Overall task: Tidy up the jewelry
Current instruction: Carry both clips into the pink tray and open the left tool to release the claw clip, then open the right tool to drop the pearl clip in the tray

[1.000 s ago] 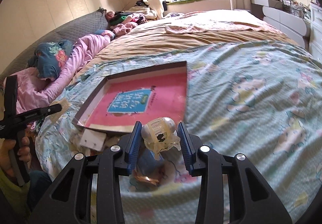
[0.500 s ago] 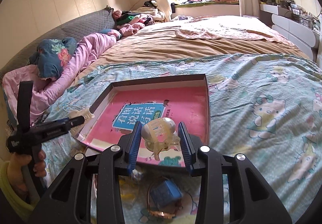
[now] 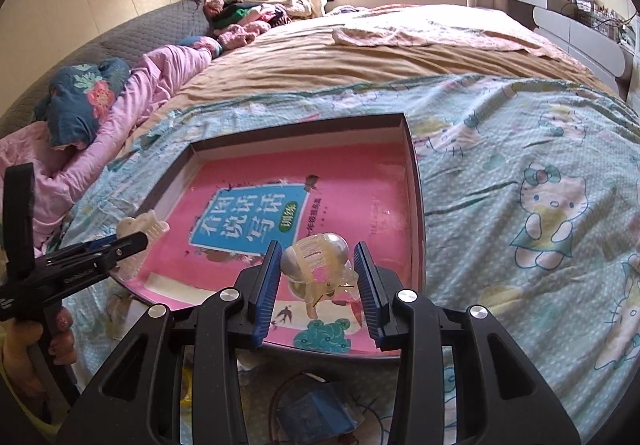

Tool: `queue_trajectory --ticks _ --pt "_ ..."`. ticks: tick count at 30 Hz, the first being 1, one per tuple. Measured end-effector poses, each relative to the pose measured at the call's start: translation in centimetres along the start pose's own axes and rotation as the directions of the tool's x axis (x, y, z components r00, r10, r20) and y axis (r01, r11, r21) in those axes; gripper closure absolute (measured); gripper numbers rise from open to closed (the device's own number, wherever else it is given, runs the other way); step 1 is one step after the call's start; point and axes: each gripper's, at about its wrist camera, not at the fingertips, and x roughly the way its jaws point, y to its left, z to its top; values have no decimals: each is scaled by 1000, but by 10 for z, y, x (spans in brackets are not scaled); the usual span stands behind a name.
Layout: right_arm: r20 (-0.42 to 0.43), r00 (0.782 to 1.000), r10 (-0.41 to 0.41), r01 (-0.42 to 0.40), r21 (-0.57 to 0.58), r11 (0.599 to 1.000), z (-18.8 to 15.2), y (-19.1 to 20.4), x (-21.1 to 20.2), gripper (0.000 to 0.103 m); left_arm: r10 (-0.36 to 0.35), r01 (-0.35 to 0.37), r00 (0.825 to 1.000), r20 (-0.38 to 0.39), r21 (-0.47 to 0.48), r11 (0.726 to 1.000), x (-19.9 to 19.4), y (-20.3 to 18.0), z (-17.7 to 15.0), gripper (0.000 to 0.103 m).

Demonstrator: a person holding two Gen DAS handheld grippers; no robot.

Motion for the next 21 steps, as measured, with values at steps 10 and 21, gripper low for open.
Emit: queue_trajectory --ticks 10,21 --pt "-19 999 -26 26 15 1000 -4 -5 7 67 -5 5 999 33 20 1000 -7 -3 0 64" --pt "-9 999 -53 54 35 998 -4 -9 4 58 -14 14 998 65 0 1000 -22 3 -3 42"
